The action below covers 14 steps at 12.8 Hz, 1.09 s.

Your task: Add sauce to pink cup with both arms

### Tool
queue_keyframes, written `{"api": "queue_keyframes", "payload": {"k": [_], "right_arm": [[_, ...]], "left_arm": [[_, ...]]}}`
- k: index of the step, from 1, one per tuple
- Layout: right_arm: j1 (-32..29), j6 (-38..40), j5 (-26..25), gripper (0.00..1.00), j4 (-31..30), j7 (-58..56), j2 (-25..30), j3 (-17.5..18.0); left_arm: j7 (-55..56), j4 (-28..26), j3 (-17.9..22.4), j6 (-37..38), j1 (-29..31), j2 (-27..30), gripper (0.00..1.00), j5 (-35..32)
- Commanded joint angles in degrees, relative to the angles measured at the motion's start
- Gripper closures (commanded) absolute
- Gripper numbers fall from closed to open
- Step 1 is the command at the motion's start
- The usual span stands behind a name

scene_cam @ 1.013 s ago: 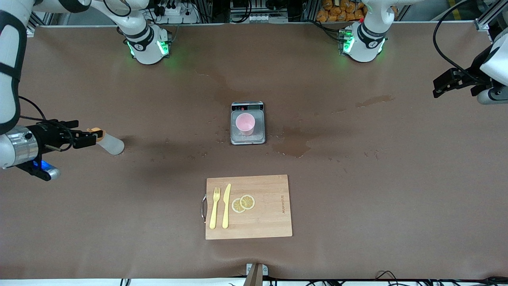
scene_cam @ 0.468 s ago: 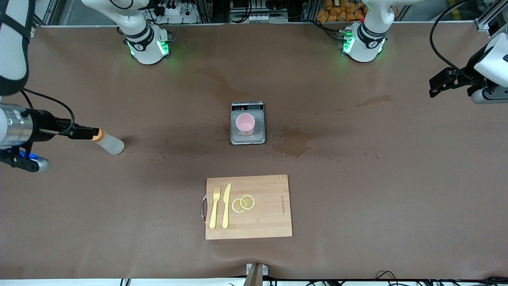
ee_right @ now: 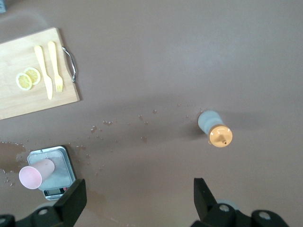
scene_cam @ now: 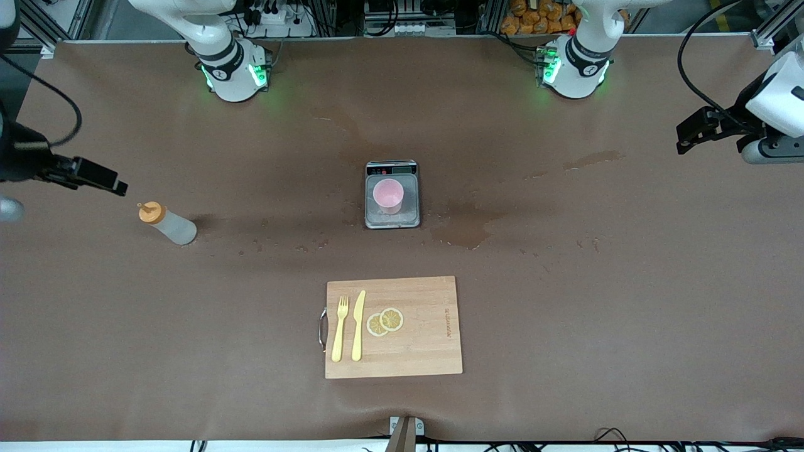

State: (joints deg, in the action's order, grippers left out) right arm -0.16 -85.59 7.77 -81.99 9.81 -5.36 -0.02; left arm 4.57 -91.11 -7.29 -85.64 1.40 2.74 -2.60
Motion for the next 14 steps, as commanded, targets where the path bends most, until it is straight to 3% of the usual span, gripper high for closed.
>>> {"api": "queue_keyframes", "payload": {"k": [1, 4, 9, 14], "right_arm": [[-0.37, -3.88, -1.0, 0.0, -7.31, -1.99, 6.41, 0.11], [-0.37, -4.5, -1.26, 0.0, -8.27, -1.99, 7.55, 0.11], [-0.11, -9.07, -5.92, 0.0, -7.04, -6.19, 7.29, 0.29], [-0.28, -8.72, -6.1, 0.0, -6.87, -6.47, 7.29, 0.2]], "left_arm": [[-0.96, -0.38, -0.09, -0.58, 0.1, 0.51, 0.0, 0.75], [-0.88, 0.05, -0.09, -0.58, -0.08, 0.51, 0.0, 0.58], [-1.05, 0.76, 0.08, -0.49, 0.54, -0.19, 0.0, 0.75], [-0.79, 2.34, 0.09, -0.4, 0.45, -0.37, 0.0, 0.14]]}}
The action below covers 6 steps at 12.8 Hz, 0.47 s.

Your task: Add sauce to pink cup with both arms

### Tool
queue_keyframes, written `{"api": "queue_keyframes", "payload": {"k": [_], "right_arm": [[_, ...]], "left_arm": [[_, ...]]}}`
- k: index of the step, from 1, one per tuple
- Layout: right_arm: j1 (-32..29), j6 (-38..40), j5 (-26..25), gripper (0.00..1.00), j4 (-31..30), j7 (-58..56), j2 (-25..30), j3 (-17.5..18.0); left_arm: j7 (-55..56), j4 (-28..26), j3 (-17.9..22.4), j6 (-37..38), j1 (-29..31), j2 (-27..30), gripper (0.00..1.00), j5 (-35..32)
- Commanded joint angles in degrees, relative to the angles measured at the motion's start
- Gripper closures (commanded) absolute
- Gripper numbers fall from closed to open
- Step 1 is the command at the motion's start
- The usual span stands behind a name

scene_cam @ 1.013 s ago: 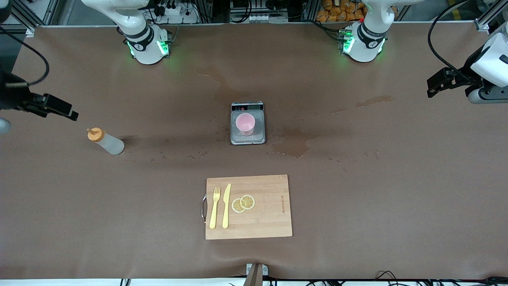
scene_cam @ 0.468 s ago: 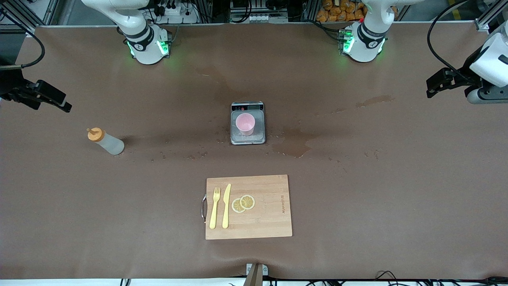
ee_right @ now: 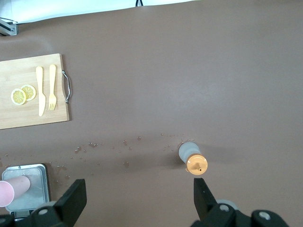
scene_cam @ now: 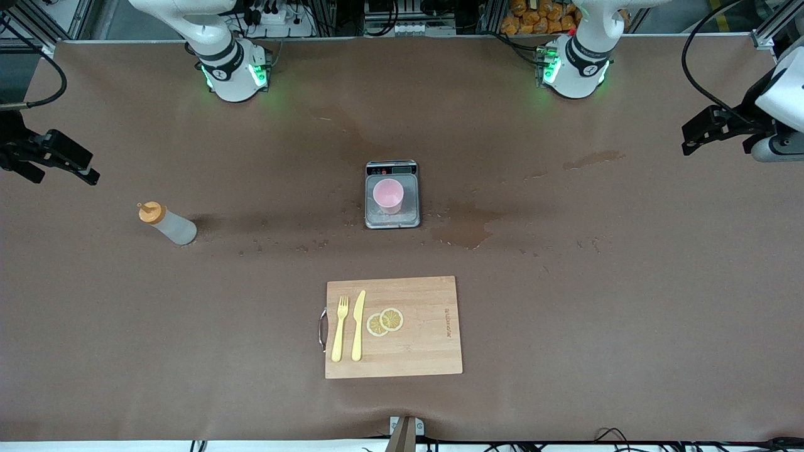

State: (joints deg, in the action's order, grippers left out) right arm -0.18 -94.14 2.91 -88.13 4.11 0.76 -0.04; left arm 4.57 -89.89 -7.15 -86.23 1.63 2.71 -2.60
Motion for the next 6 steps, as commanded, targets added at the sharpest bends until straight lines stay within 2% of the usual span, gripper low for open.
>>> {"api": "queue_keyframes", "payload": {"k": [1, 3, 6], "right_arm": [[-0.09, -0.08, -1.84, 0.0, -0.73, -0.86, 1.17, 0.31], [0.44, 0.01, -4.39, 0.0, -0.73, -1.64, 1.17, 0.57], [0.7, 0.01, -4.49, 0.0, -0.91, -1.65, 1.17, 0.57]], "left_arm": [[-0.79, 1.12, -0.05, 0.19, 0.21, -0.34, 0.0, 0.14], [-0.96, 1.12, 0.12, 0.36, 0.47, -0.25, 0.0, 0.31], [-0.96, 1.03, 0.38, 0.63, 0.39, -0.25, 0.0, 0.93]]}}
